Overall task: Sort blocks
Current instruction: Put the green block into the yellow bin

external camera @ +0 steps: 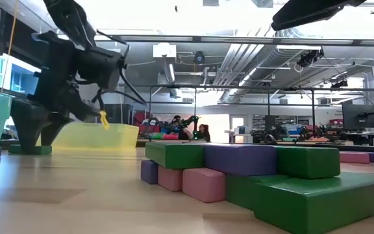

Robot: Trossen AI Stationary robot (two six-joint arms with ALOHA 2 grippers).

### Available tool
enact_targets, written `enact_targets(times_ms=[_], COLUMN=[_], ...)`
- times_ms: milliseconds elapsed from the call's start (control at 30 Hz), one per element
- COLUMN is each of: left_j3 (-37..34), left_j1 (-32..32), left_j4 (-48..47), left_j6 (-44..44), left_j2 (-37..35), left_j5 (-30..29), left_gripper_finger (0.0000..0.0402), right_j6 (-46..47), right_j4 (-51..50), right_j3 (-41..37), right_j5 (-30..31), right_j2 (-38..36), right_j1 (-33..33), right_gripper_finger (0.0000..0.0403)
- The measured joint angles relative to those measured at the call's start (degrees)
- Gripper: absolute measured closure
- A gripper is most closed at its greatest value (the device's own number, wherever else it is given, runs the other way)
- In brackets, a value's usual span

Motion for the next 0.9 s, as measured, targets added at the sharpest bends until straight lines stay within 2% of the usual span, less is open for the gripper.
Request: enact_targets(times_ms=[133,300,400,700,900], left_j3=[0.23,2.50,5.58,21.01,32.30], left_j1=[-0.01,-0.38,-1.96,-9.61,-10.74], left_j4=[-0.19,-1.14,-0.81,-6.67,-10.19], left_j6=[0.02,-0.48,-1.56,-2.01,-1.40], left_j2=[2.46,3.05,3.01,2.87,2.83], left_j5=[0.53,1.14,-0.98,-10.59,-17.46], left_gripper_finger=[0.0211,0.0299,0.0345,0.0346,0.0337], right_j6=[0.01,0.01,0.02,0.15,0.13], right_j4=[-0.01,0.00,0.06,0.07,0.09], right_j3=[0.02,0.01,0.02,0.01,0.02], right_j5=[0.00,0.00,0.11,0.15,0.46], right_j2=[0.00,0.02,0.02,0.02,0.02], right_j1=[0.00,0.00,0.00,0.00,0.00], right_gripper_finger=[0.0249,0.0249,0.0249,0.0249,0.0249])
